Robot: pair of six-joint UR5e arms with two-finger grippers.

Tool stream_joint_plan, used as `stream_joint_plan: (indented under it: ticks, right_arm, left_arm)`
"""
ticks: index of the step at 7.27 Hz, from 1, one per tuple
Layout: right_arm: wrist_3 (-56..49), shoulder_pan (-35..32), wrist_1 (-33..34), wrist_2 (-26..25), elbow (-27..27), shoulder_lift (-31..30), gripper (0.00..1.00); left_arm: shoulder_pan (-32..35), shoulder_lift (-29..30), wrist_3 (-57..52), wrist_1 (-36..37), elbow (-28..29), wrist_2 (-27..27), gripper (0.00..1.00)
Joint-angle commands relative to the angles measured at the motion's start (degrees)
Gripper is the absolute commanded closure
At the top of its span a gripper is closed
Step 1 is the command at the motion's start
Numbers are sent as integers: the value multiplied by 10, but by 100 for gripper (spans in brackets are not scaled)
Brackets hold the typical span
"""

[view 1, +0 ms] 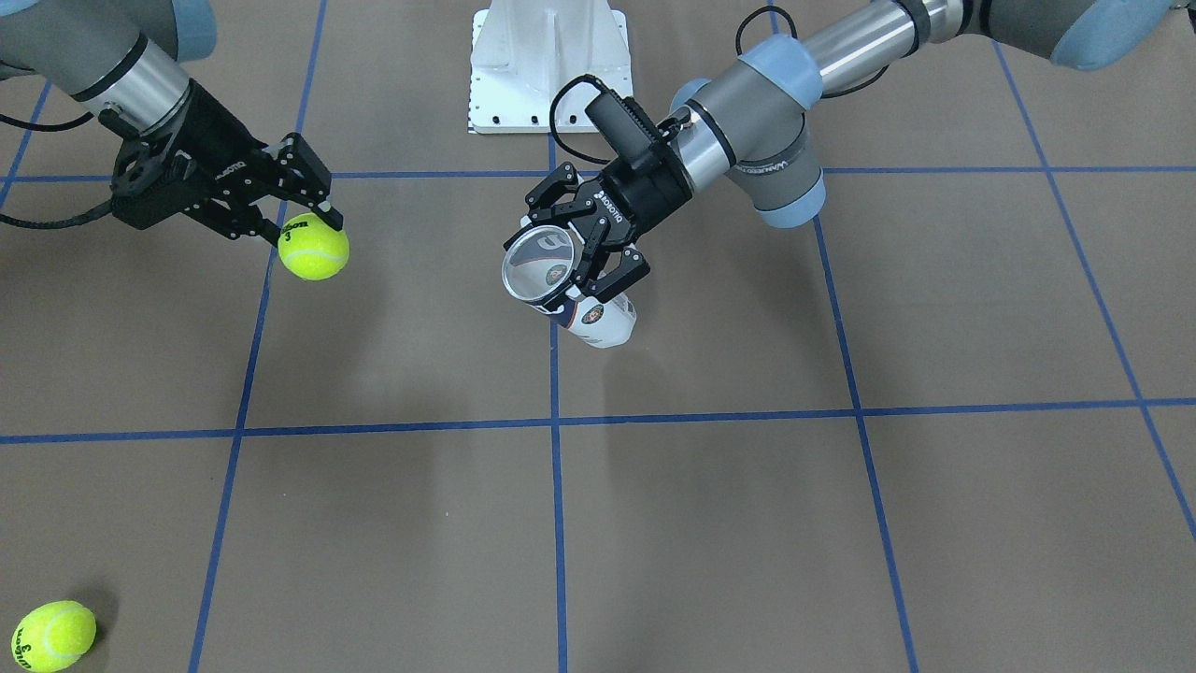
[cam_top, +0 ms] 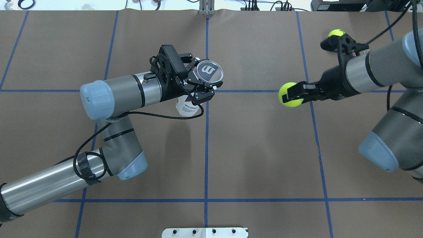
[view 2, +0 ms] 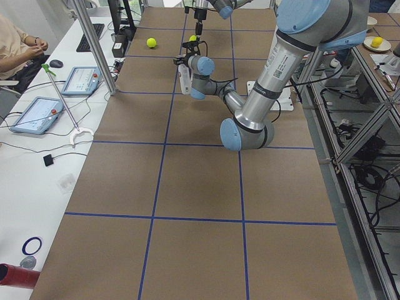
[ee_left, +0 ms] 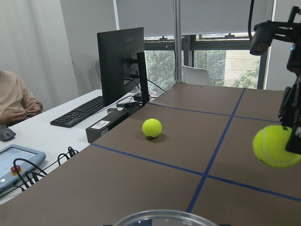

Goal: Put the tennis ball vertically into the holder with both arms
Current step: 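Carry the ball with the right gripper over the upright tube's opening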

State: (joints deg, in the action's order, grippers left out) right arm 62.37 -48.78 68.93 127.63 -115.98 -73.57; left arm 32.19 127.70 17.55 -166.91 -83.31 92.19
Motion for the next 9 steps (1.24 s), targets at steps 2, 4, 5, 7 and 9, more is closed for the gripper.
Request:
stream_joint_plan:
  ticks: [2,4,5,7,9]
  right_arm:
    - [8,-1,192,36,-55,137,100]
    - [31,2,208,46,-27,195,100]
    - [35,9,209,42,3,220,100]
    - [35,9,210,46,10,238,100]
    - [39,-26,209,97,7,247,100]
  left_arm:
    - [-22,-2,-8,-22,20,5,23]
    - [-33,1,-8,-54,46,4,23]
    - [-33,3,-8,-54,45,4,23]
    - [-43,9,-6,-125,47,4,23]
    - [-43,11,-1,-239,85,2,24]
